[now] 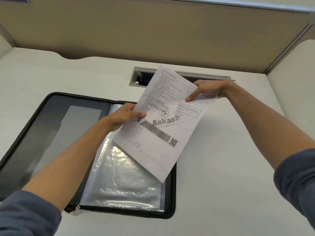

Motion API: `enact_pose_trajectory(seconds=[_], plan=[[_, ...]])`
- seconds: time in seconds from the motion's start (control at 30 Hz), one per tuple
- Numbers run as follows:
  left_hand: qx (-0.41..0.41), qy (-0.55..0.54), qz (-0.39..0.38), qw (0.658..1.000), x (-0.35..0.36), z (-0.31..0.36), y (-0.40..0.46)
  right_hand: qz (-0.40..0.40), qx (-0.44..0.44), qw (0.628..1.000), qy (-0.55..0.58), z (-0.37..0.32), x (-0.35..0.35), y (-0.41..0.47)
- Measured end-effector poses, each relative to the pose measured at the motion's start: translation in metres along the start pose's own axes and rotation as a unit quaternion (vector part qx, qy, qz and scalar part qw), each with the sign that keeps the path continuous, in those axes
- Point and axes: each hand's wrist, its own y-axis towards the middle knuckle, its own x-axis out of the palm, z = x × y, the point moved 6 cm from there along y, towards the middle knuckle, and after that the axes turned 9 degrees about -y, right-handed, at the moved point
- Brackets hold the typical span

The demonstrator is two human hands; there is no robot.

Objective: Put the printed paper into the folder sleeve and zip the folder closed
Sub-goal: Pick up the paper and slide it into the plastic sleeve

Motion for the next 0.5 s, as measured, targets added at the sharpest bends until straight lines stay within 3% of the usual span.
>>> enact_pose_trajectory(seconds=[0.33,0.4,0.5], plan=[[0.003,-0.002,0.029,1.000,-0.011,0.004,0.005,0.009,-0.005,1.000,-0.003,-0.002,-0.010,0.009],[0.048,0.024,0.149,0.987,-0.032,0.010,0.007,0.034,-0.014,0.999,-0.012,-0.003,-0.023,0.009],[0.125,0.137,0.356,0.916,-0.063,0.012,-0.009,0.068,-0.011,0.998,-0.011,0.004,-0.047,0.005]])
